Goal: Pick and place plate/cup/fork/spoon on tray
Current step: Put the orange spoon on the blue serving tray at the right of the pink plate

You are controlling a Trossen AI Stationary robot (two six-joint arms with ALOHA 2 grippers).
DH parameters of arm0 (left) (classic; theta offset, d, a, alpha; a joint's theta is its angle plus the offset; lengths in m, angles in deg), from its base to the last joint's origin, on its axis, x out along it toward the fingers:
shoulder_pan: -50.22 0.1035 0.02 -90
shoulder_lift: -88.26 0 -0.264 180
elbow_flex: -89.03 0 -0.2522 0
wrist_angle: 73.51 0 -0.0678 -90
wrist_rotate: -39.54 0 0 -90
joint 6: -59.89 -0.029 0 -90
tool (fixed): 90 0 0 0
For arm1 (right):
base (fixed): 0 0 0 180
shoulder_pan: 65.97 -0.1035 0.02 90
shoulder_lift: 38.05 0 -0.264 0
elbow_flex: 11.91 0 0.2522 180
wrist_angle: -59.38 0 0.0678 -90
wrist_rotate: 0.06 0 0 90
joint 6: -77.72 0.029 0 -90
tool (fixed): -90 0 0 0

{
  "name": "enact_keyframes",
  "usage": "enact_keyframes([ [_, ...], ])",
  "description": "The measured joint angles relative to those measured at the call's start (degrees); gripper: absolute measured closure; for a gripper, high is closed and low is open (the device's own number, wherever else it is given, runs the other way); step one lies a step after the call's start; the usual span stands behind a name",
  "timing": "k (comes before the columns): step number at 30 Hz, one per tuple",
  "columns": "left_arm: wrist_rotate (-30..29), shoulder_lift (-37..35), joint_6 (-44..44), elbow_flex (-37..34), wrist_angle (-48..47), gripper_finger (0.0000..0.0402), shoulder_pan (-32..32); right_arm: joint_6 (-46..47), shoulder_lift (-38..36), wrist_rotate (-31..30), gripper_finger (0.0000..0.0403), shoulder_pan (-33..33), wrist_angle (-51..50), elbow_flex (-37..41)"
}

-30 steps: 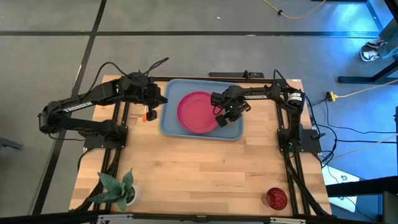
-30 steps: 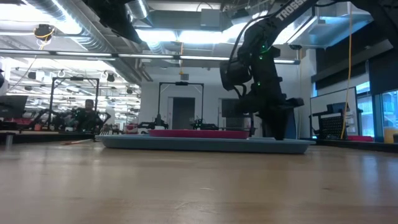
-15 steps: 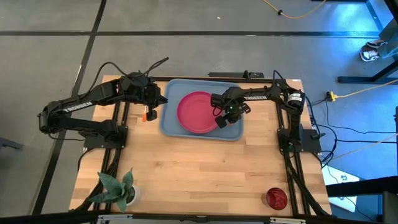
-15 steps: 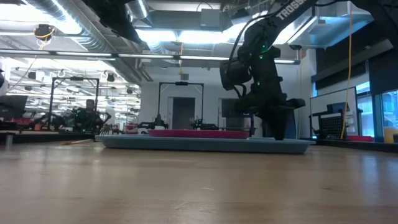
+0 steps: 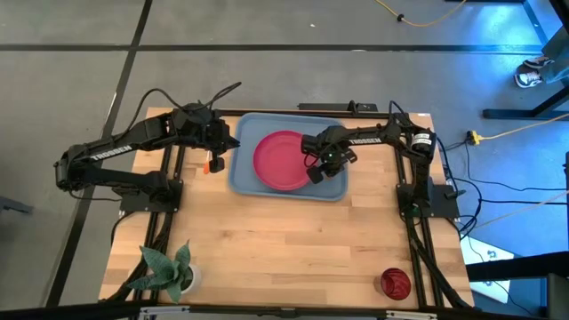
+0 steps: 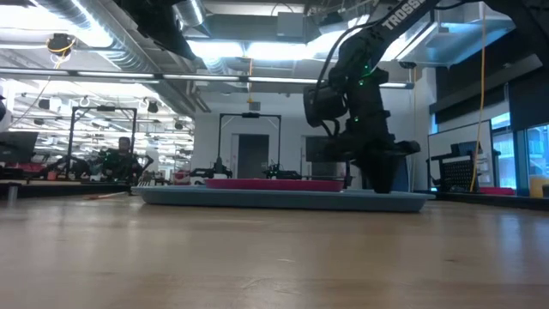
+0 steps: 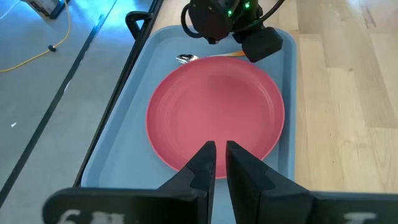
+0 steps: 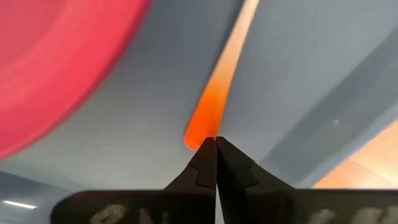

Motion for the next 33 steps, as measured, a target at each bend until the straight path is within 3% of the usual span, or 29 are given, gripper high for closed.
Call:
enact_keyframes([
  [33,-0.02,0.01,0.02,0.0,0.02,0.0372,-0.01,1.31,0.79,0.57,0.0403,0.02,1.31,0.04],
])
